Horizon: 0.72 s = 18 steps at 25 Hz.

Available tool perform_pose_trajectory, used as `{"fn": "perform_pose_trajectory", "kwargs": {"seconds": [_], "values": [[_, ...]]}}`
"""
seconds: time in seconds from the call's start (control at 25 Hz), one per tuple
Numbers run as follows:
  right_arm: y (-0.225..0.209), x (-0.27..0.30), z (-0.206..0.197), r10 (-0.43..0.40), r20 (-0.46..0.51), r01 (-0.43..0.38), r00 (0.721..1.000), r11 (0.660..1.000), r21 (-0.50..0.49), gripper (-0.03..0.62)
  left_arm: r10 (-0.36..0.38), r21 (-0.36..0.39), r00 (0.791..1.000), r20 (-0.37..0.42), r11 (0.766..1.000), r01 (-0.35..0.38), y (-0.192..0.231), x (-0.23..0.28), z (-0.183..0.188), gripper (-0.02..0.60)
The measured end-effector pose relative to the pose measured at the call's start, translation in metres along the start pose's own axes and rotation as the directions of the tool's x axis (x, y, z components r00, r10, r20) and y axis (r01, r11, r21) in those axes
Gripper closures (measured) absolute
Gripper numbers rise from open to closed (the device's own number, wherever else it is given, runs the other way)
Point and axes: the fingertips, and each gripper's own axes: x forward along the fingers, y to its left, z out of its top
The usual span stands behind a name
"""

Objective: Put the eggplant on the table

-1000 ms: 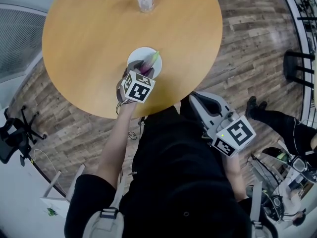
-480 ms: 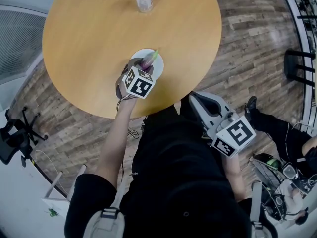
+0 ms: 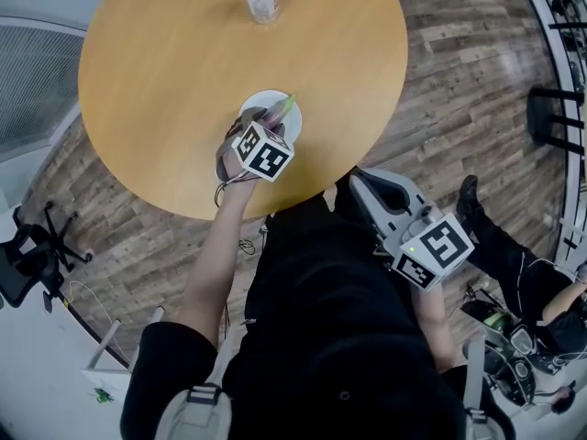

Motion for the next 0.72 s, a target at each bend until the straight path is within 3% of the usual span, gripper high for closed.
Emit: {"fn": "perform_pose_trajectory", "kwargs": {"seconds": [0.52,0.72], "values": [[-0.0017,-0.0047,-0.0012,-0.008,0.005,0.008,1.0,1.0,0.004,0.577,0.009,0.042,0.999,-0.037,0.999,-0.008,-0.0012,0.0041,0.0025,0.371],[-0.0004,-0.0061,-0.0029,-0.007,0.006,0.007,1.0,1.0,0.004,0.577,0.025,0.099,0.998,-0.062,0.995,-0.019,-0.0047,0.0065,-0.0004,0.368]]}}
